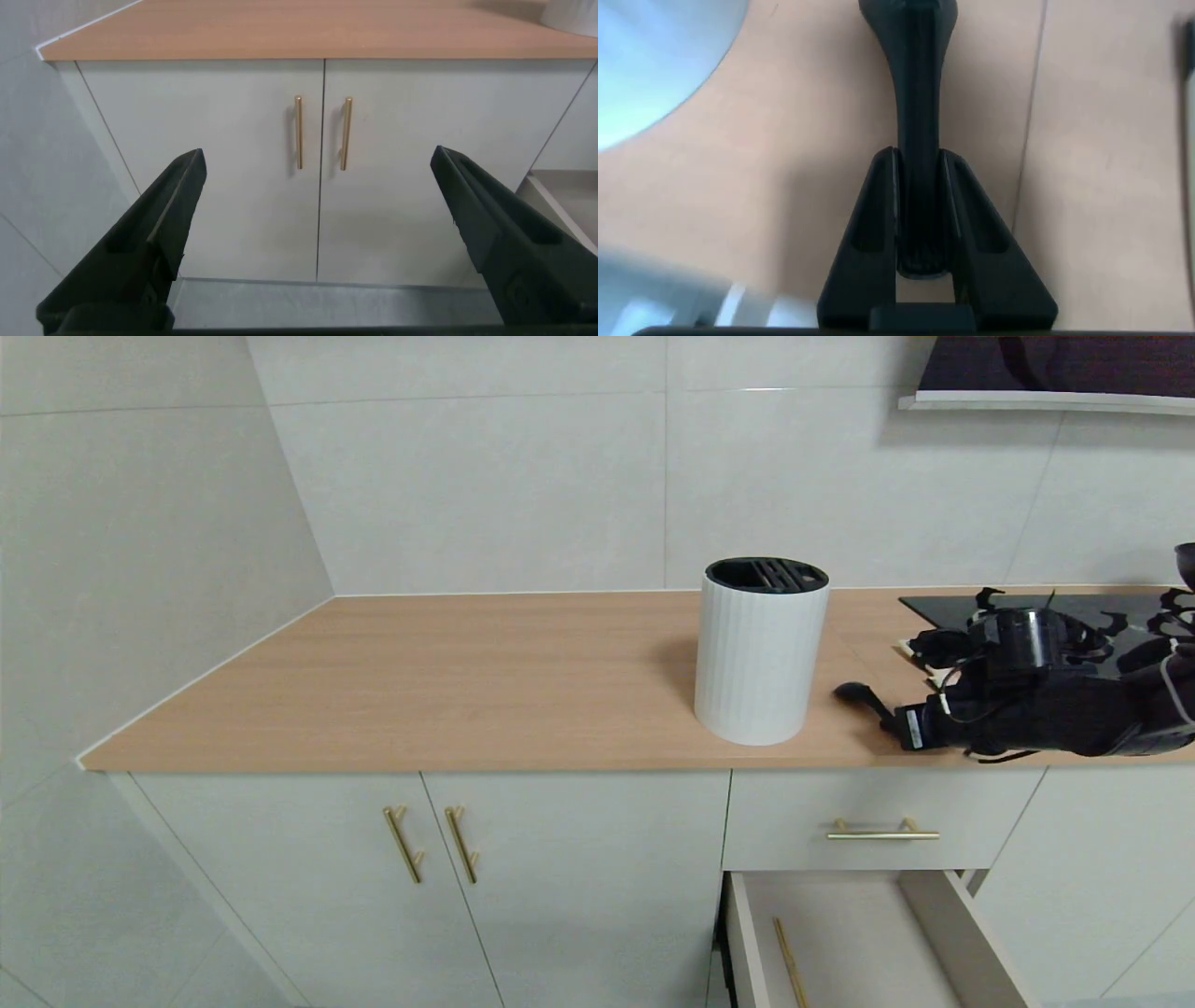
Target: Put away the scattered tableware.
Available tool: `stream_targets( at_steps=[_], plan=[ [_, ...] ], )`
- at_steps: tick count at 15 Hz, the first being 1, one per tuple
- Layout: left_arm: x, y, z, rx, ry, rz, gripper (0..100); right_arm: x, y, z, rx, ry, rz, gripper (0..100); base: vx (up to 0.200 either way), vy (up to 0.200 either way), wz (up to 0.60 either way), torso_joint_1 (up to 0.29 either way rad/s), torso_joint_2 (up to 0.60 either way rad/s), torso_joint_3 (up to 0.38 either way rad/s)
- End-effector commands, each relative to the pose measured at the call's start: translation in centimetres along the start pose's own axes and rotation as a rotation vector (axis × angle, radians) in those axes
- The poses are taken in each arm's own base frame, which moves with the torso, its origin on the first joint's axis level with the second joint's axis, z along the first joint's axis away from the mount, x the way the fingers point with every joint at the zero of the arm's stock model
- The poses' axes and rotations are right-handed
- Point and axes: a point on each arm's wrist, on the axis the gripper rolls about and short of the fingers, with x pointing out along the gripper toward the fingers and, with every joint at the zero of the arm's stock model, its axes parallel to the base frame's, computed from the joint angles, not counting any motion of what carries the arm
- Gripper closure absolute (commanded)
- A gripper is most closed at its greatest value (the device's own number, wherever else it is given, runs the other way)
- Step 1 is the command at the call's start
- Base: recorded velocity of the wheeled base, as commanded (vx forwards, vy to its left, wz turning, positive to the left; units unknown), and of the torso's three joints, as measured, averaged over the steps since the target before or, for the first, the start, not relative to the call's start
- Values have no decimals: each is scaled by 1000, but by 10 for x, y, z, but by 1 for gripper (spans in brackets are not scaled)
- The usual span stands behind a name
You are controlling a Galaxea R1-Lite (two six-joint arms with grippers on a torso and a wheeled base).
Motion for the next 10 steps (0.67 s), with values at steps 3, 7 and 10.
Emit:
stream_targets(
  at_steps=[3,7,10],
  plan=[
    [0,0,0,0,0,1,0,-50,7,20,55,31,8,100,0,0,0,0,0,0],
    [0,0,0,0,0,1,0,-103,28,20,136,112,44,100,0,0,0,0,0,0],
    [0,0,0,0,0,1,0,-144,53,8,190,195,91,100,0,0,0,0,0,0]
  ],
)
